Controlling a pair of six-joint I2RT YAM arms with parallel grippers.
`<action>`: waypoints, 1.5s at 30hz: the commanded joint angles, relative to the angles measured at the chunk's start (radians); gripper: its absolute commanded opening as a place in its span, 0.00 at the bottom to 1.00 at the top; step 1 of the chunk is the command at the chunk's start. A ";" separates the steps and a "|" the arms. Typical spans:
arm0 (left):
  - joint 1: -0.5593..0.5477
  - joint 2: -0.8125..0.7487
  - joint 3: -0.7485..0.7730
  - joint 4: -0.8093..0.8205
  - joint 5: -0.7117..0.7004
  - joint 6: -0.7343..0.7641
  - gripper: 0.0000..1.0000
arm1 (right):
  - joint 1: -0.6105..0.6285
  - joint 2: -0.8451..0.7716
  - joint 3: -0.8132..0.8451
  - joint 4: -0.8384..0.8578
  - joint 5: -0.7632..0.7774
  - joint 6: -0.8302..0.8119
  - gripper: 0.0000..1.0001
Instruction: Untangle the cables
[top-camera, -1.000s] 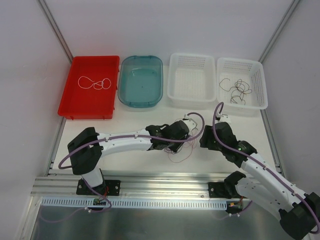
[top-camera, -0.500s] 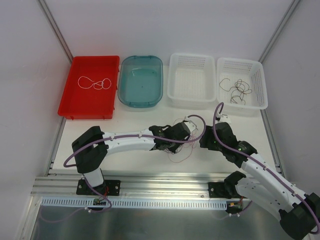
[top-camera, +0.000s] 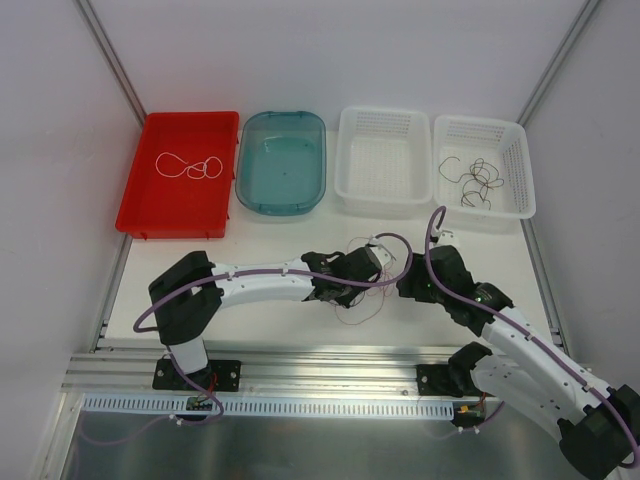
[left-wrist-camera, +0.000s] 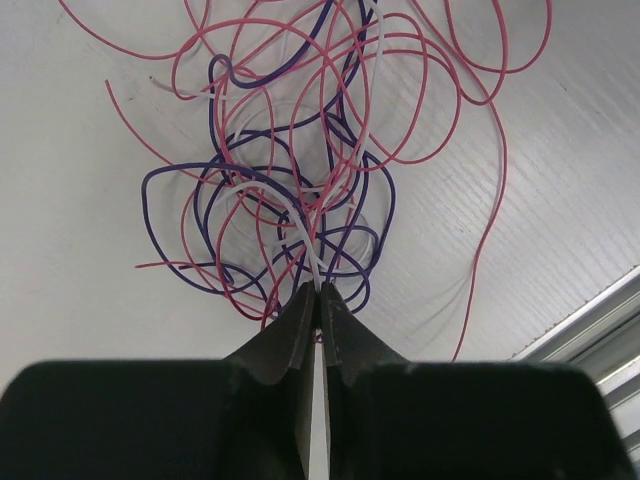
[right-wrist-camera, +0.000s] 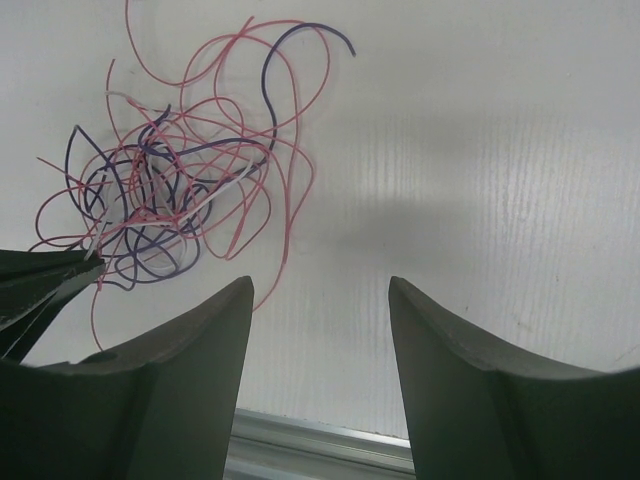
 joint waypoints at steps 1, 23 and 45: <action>-0.002 -0.021 0.039 -0.021 0.008 -0.003 0.00 | -0.003 0.000 -0.008 0.055 -0.049 0.002 0.60; -0.001 -0.339 0.072 -0.078 0.103 -0.049 0.00 | 0.001 0.444 -0.011 0.517 -0.229 0.139 0.66; 0.554 -0.791 0.173 -0.320 -0.116 0.017 0.00 | -0.196 0.276 -0.033 0.130 0.034 0.021 0.01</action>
